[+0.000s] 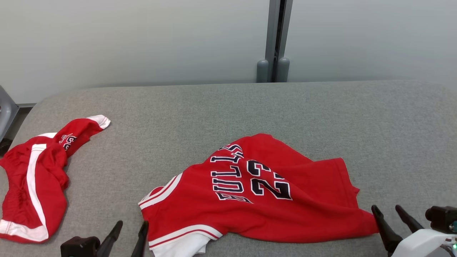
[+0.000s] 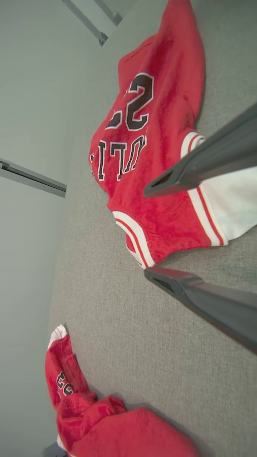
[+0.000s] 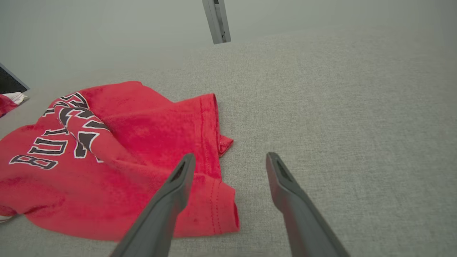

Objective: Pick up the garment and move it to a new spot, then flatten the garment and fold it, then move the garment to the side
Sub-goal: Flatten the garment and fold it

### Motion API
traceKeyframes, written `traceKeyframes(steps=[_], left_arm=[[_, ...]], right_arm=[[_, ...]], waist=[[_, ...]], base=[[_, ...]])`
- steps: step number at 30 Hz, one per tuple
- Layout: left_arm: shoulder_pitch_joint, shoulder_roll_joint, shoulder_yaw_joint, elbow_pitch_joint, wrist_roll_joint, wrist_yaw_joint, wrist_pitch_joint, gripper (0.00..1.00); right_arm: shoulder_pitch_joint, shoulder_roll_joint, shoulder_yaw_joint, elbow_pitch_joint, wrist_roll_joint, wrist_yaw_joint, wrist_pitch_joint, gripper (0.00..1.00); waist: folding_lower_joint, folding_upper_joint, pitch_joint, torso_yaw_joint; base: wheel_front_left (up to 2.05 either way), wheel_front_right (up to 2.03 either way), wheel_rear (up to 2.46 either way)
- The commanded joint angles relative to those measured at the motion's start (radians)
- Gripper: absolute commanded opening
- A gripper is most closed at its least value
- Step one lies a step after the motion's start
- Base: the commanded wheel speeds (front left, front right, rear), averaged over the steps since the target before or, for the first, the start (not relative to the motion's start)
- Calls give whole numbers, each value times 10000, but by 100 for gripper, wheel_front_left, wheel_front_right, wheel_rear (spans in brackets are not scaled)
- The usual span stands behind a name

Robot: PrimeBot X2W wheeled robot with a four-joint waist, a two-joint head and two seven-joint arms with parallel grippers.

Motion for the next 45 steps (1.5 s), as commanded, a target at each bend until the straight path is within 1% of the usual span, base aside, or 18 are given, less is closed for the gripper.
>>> traceKeyframes(steps=[1,7,10,17,20,22,23,29,32,33,34,35,36,37,38,39,40,45], left_arm=[[198,129,-31,-211,-174,-55,363,100],[815,500,-382,-816,-655,-188,2072,100],[1058,683,-563,-970,-827,-262,2818,100],[1473,938,-1042,-917,-1376,-376,4363,100],[1523,1001,-1116,-904,-1443,-356,4622,100],[1294,1151,-1018,-872,-1173,-230,4508,100],[1209,1135,-1043,-807,-1124,-216,4458,100],[768,1014,-1353,-161,-1232,-443,4206,100],[593,977,-1447,67,-1201,-483,4028,100],[542,965,-1459,145,-1178,-494,3960,97],[504,947,-1483,226,-1184,-506,3912,79],[474,942,-1504,291,-1204,-514,3902,69],[445,944,-1513,346,-1218,-516,3871,46],[412,953,-1521,393,-1225,-526,3840,29],[379,963,-1533,445,-1224,-536,3822,10],[349,973,-1546,488,-1227,-537,3799,0],[266,989,-1565,512,-1267,-557,3691,0],[269,1020,-1537,399,-1522,-624,3511,0]], right_arm=[[117,-98,80,96,256,1,276,100],[277,-230,374,247,1006,3,1406,100],[211,-291,377,238,1061,1,1520,100],[-13,-184,502,345,923,3,1456,100],[-95,-154,596,369,936,1,1448,100],[-140,-119,674,397,959,1,1457,100],[-166,-105,713,422,968,3,1461,100],[-385,-95,919,544,1036,1,1443,100],[-479,-92,1001,617,1098,1,1474,100],[-497,-81,1030,639,1118,1,1486,100],[-508,-70,1058,677,1137,1,1508,100],[-511,-64,1083,703,1165,1,1511,100],[-518,-61,1108,726,1185,1,1506,100],[-525,-51,1147,760,1219,3,1517,95],[-530,-45,1189,780,1241,1,1528,50],[-537,-47,1221,802,1268,1,1524,35],[-569,-52,1288,833,1292,1,1492,0],[-632,-66,1471,722,1579,1,1393,0]], waist=[[0,-1,44,26],[0,-1,183,74],[0,-1,263,86],[0,-1,411,112],[0,-1,468,120],[0,-1,532,135],[0,-1,558,137],[0,-1,651,63],[0,-1,675,17],[0,-1,680,3],[0,-1,681,-8],[0,-1,682,-17],[0,-1,685,-24],[0,-1,688,-27],[0,-1,684,-26],[0,-1,677,-23],[0,-1,669,-9],[0,-1,616,38]], base=[[0,0,0],[0,0,0],[0,0,0],[0,0,0],[0,0,0],[0,0,0],[0,0,0],[0,0,0],[0,0,0],[0,0,0],[0,0,0],[0,0,0],[0,0,0],[0,0,0],[0,0,0],[0,0,0],[0,0,0],[0,0,0]])
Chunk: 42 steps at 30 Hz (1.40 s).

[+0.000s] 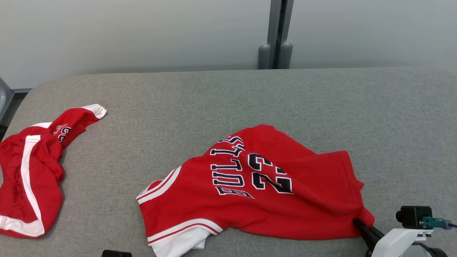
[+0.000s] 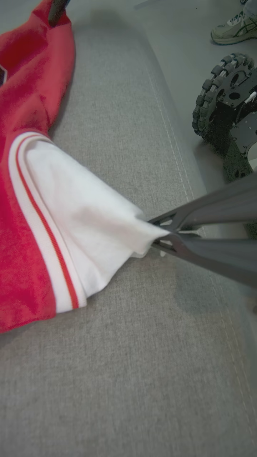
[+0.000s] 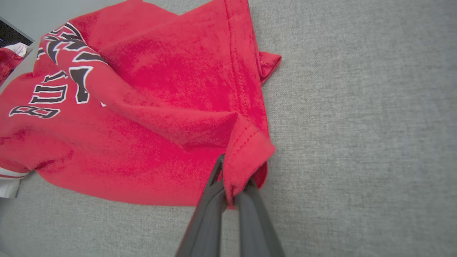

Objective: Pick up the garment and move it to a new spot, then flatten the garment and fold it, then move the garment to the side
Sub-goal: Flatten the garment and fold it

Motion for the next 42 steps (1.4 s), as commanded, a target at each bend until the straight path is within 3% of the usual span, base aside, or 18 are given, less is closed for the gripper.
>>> traceKeyframes(steps=[1,10,19,29,38,42], left_arm=[[-67,57,68,-126,-129,-39,-54,0],[23,557,349,-1781,-1111,-134,189,0],[-1473,1453,591,-2725,-1632,-199,608,0],[-6014,2674,-190,-1353,-1997,-197,802,0],[-10823,3849,-2093,1184,-2367,-200,574,0],[-12890,3935,-2589,2344,-2628,-200,38,0]], right_arm=[[-80,-52,-2,-97,143,5,-72,0],[167,-405,-30,-1481,1633,5,-221,0],[-597,-804,65,-2107,2312,5,-661,0],[-3569,-1093,592,-1590,2938,5,-1103,0],[-7766,-1207,1291,-40,3777,5,-1490,0],[-9593,-1099,1722,855,3992,5,-1731,0]], waist=[[0,0,-26,13],[0,0,-226,-55],[0,0,-76,-121],[0,0,1301,-305],[0,0,2898,-770],[0,0,3565,-842]], base=[[0,0,0],[0,0,0],[0,0,0],[0,0,0],[0,0,0],[0,0,0]])
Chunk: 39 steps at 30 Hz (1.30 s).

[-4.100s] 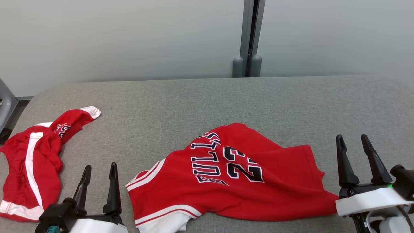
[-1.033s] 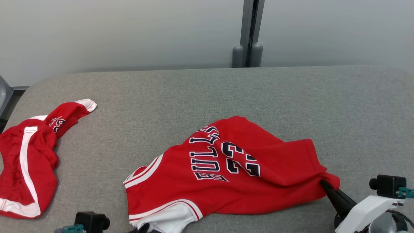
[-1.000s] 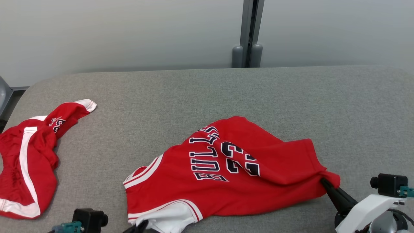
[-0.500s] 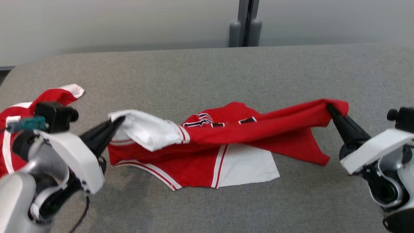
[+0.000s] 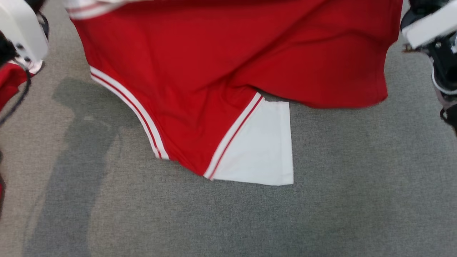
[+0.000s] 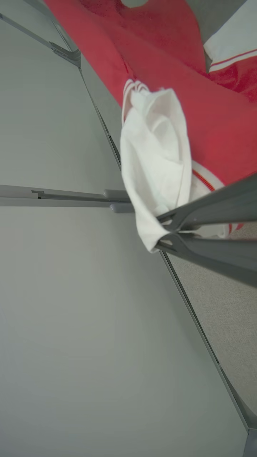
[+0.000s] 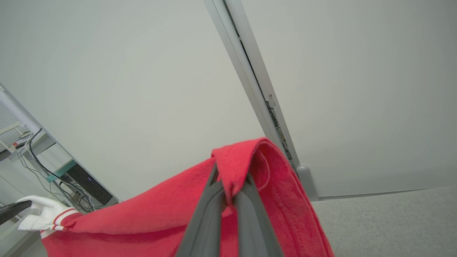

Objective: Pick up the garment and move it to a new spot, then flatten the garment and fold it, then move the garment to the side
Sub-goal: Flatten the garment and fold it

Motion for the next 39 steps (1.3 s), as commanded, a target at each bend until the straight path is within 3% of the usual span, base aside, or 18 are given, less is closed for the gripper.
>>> traceKeyframes(steps=[1,12,21,28,39], left_arm=[[-765,-25,-94,375,-93,-11,-248,0],[-5381,-734,-865,3208,69,-10,-2403,0],[-7010,-1136,-1424,4339,-458,-10,-3323,0],[-6378,-943,-2880,4263,-1356,-11,-2975,0],[-2888,423,-4868,3087,-3864,-11,-1189,0]], right_arm=[[-616,5,122,250,105,5,-177,0],[-4311,37,948,1470,550,5,-1545,0],[-5645,-47,1330,2064,970,5,-2252,0],[-5032,-213,2242,2159,1690,5,-1949,0],[-1642,-991,4247,1647,3279,5,-119,0]], waist=[[0,0,649,-167],[0,0,1607,-124],[0,0,1647,-138],[0,0,1298,-50],[0,0,-975,57]], base=[[0,0,0],[0,0,0],[0,0,0],[0,0,0],[0,0,0]])
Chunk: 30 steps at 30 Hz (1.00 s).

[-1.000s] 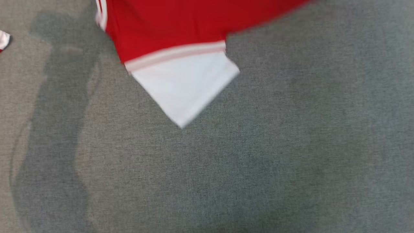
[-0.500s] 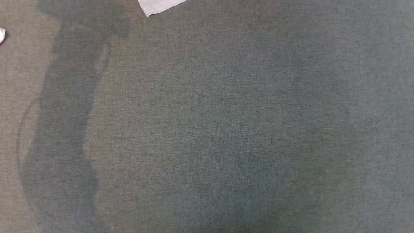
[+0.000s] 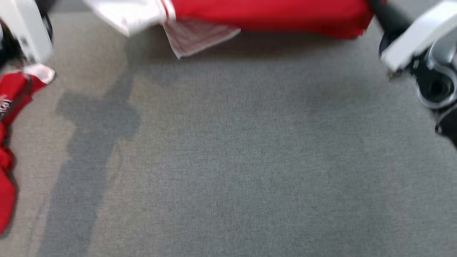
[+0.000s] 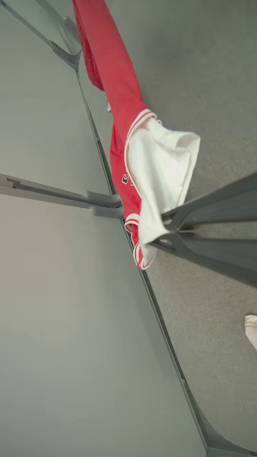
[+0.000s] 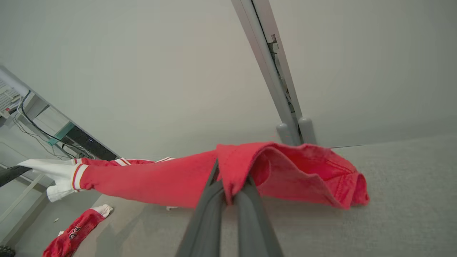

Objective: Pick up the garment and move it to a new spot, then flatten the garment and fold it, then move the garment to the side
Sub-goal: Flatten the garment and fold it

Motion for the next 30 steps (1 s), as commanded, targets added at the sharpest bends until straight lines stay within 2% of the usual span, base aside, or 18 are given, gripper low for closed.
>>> traceKeyframes(steps=[1,4,5,9,17,21,27,30], left_arm=[[421,139,-120,-153,-211,-9,167,0],[1423,662,-493,-835,-911,-9,797,0],[2134,978,-723,-1343,-1357,-9,1189,0],[3361,1634,-1163,-2582,-2169,8,1997,0],[4951,3095,-1869,-5868,-3706,845,3773,0],[5438,3839,-2138,-7415,-4362,1307,4494,0],[5794,4336,-2307,-8671,-4914,1753,4989,0],[5985,4523,-2370,-9098,-5192,1943,5218,0]], right_arm=[[335,-174,94,-95,172,5,175,0],[1322,-513,551,-459,660,5,964,0],[1951,-795,824,-685,983,5,1493,0],[3016,-1440,1298,-1205,1503,5,2533,0],[4400,-2719,2001,-2174,2279,5,4476,0],[4731,-3404,2244,-2974,2328,5,5006,0],[5077,-4121,2486,-3692,2396,5,5414,0],[5284,-4555,2809,-3967,2469,5,5954,0]], waist=[[0,0,-873,37],[0,0,-1551,24],[0,0,-1971,10],[0,0,-2641,-24],[0,0,-3312,-129],[0,0,-3371,-173],[0,0,-3334,-226],[0,0,-3306,-232]], base=[[0,0,0],[0,0,0],[0,0,0],[0,0,0],[0,0,0],[0,0,0],[0,0,0],[0,0,0]])
